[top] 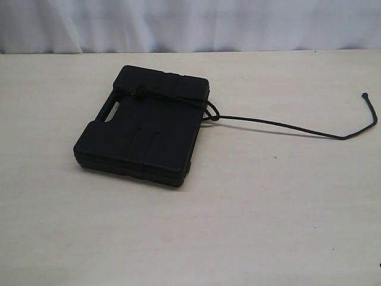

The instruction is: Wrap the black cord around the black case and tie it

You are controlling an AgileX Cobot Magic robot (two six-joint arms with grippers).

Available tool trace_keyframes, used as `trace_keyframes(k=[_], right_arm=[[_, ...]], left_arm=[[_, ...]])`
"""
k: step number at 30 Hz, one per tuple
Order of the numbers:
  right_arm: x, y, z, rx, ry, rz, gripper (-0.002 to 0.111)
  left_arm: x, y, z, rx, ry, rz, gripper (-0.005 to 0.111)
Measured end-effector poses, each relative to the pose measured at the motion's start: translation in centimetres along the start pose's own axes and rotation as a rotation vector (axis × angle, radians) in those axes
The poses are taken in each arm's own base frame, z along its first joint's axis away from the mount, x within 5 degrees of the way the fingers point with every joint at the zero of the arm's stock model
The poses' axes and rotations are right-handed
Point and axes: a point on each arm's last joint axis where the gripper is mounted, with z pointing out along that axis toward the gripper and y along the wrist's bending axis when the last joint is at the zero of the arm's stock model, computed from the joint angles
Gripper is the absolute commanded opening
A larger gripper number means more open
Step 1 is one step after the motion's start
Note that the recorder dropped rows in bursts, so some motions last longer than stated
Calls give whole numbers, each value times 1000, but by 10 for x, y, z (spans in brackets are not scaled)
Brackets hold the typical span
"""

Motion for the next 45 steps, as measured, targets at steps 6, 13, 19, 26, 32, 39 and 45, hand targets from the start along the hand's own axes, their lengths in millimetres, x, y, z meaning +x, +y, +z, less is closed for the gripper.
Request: trace_keyframes(k=[6,13,19,26,32,39,45], right_arm=[[0,0,0,0,0,0,5],[0,0,0,0,0,0,5],[0,0,0,0,0,0,5],[0,-5,0,84,-2,11,5],[0,-12,-1,216,-6,28,5],[0,-12,-1,218,-6,28,5],[0,-12,-1,218,-6,28,5]], left_arm=[[2,-3,0,28,25,-411,0],[2,-3,0,15,38,-1049,0],[4,-2,0,-1,49,-1022,0],[4,-2,0,-2,50,-1021,0],[7,-3,0,-8,91,-922,0],[13,-6,-1,-11,169,-898,0],[16,-4,-2,-62,197,-903,0]])
